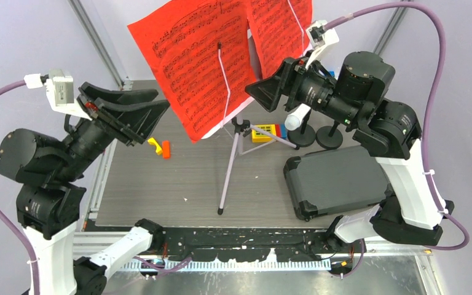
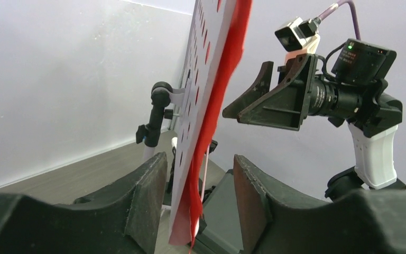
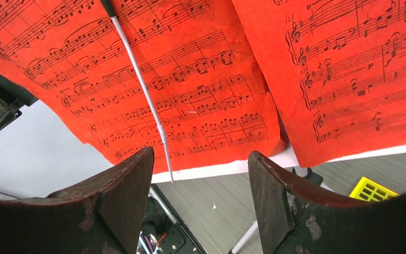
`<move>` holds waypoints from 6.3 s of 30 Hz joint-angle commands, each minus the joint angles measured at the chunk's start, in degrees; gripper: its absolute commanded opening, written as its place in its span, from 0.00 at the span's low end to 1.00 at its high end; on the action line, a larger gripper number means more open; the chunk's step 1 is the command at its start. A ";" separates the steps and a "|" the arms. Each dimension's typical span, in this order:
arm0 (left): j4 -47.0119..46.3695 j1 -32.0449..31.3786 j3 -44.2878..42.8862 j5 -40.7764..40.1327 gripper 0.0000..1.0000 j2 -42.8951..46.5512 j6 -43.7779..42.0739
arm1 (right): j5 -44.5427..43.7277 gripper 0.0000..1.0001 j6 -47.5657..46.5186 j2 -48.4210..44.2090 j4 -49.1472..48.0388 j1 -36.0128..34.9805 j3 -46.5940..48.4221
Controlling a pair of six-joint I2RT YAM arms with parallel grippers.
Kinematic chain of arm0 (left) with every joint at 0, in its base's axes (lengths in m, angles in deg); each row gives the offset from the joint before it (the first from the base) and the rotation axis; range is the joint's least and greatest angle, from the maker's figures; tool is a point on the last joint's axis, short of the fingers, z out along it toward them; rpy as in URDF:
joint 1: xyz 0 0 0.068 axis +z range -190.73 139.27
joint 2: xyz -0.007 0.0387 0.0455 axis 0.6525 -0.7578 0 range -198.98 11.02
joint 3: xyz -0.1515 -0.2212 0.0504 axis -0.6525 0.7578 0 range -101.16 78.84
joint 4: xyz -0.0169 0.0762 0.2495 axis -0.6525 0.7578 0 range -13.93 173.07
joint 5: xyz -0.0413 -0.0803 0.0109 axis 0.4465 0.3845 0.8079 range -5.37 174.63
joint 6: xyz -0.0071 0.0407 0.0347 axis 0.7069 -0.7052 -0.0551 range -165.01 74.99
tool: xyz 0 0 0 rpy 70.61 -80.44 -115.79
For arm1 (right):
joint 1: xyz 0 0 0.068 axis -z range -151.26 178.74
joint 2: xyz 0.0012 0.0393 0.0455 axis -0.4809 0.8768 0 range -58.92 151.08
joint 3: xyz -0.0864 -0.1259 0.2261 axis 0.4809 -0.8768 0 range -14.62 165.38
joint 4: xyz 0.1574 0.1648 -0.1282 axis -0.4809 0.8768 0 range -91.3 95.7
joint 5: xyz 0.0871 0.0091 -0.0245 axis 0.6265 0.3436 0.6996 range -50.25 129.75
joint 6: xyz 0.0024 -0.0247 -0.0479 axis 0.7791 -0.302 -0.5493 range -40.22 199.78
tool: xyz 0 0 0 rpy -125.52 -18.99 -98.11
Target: Pack up the instrument practice props
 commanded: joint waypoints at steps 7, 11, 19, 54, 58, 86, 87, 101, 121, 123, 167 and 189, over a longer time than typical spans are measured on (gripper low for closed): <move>-8.98 0.11 -1.99 2.93 0.35 -4.01 3.33 | -1.48 0.70 0.54 -2.97 -8.41 -0.46 -5.67; -9.93 0.10 -2.28 3.76 0.25 -4.30 4.11 | -1.76 0.70 0.48 -3.52 -8.63 -0.48 -7.00; -10.00 0.10 -3.07 4.78 0.09 -4.29 4.50 | -2.23 0.71 0.41 -4.50 -9.93 -0.47 -9.36; -4.11 0.11 -2.81 2.07 0.00 -1.24 -1.16 | 4.24 0.89 0.17 -4.70 -14.47 -0.47 -11.64; -4.36 0.11 -2.72 2.25 0.02 -1.38 -1.08 | 6.76 0.90 0.29 -3.86 -15.19 -0.47 -11.13; -6.36 0.09 -2.08 2.30 0.00 -0.27 -0.20 | 6.63 0.90 -0.09 -4.11 -15.59 -0.47 -11.89; -6.25 0.11 -2.18 2.32 0.00 -0.25 -0.27 | 6.90 0.90 -0.10 -4.11 -15.68 -0.47 -11.89; -5.69 0.11 -1.92 2.47 0.00 0.41 -0.29 | 13.77 0.94 0.54 -1.53 -19.57 -0.42 -10.10; -6.22 0.11 -1.14 2.30 0.00 0.54 0.11 | 18.53 0.43 1.84 3.43 -23.49 -0.47 -7.92; -6.22 0.11 -1.10 2.32 0.00 0.53 0.15 | 18.93 0.35 1.89 2.69 -24.95 -0.47 -9.38; 19.84 0.11 -2.48 -30.69 0.00 16.22 -13.30 | 11.69 0.00 0.64 -1.71 -27.80 -0.47 -16.77; 26.79 0.10 9.20 -49.99 0.00 9.08 -12.85 | 12.05 0.58 -1.31 -2.62 -26.71 -0.47 -17.33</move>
